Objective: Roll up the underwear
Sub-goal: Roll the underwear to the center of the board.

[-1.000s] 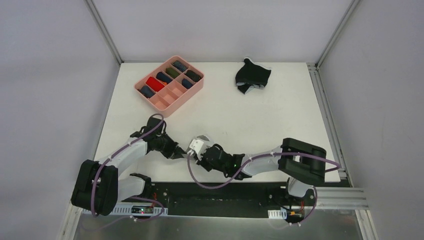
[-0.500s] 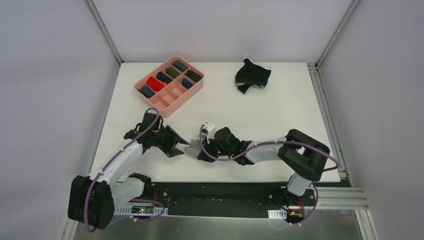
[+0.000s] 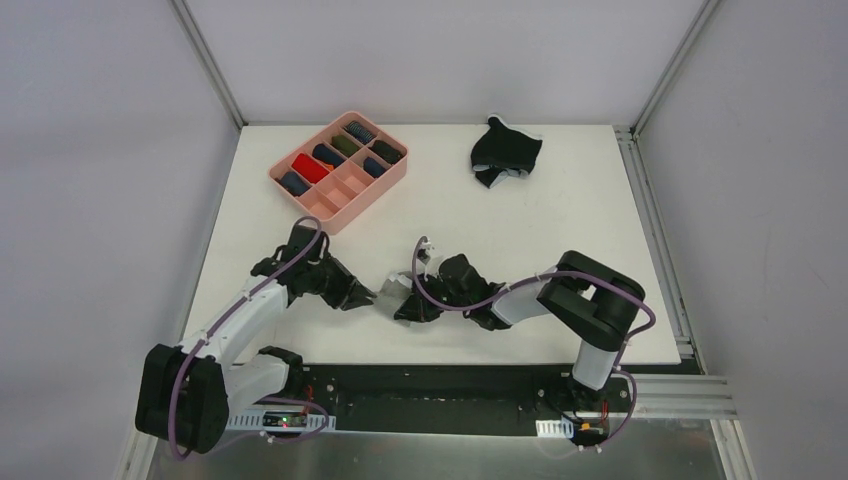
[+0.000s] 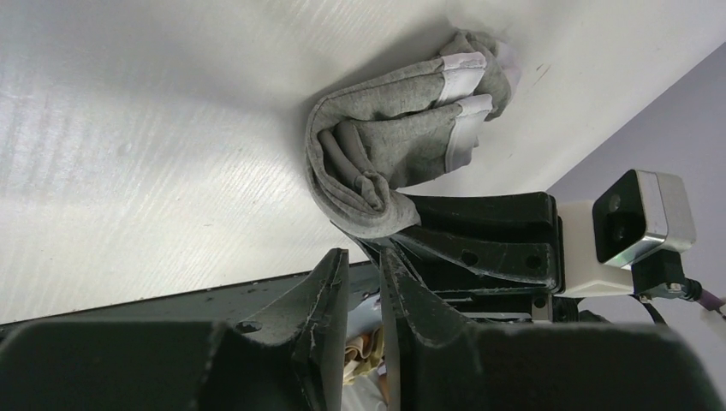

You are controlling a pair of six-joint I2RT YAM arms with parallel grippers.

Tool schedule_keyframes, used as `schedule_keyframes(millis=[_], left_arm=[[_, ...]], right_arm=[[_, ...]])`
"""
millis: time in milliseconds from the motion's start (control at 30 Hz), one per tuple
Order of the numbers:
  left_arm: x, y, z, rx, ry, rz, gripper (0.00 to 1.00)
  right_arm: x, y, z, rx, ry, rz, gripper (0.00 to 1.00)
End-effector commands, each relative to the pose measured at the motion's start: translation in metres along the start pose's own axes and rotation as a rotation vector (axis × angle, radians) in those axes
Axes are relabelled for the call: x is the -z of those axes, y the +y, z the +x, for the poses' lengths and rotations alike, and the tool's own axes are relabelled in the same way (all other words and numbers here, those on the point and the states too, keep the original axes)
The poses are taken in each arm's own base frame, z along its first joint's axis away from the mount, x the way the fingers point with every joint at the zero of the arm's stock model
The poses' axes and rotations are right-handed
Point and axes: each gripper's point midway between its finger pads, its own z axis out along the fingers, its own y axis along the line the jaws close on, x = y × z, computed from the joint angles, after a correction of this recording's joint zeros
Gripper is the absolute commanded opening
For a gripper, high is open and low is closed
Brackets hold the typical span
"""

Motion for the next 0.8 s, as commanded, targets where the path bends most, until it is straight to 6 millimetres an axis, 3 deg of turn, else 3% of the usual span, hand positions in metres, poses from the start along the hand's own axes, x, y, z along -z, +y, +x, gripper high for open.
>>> schedule_keyframes(millis=[0,233,467,700,767], left_arm=[[-0.003,-0.014,0.004,-0.030,0.023,0.013,0.19],[-0.019,-0.022,0.007,-0.061,0.050,-0.006,0.18],[-0.040,-0.024,-0.003,-0.071,0.054,-0.042,0.17],[-0.069,-0.013,-0.008,-0.072,0.095,-0.125,0.14],[-0.075,-0.007,-0.008,-0.065,0.106,-0.150,0.13]], right_arm=[[0.002,-0.008,0.007,-0.090,-0.007,0.015,0.00],[0.004,-0.017,0.006,-0.163,-0.012,0.038,0.00],[0.007,-0.020,0.007,-0.193,-0.016,0.029,0.00],[0.008,-0.020,0.008,-0.189,-0.012,0.027,0.00],[0.009,-0.020,0.007,-0.186,-0.012,0.035,0.05]])
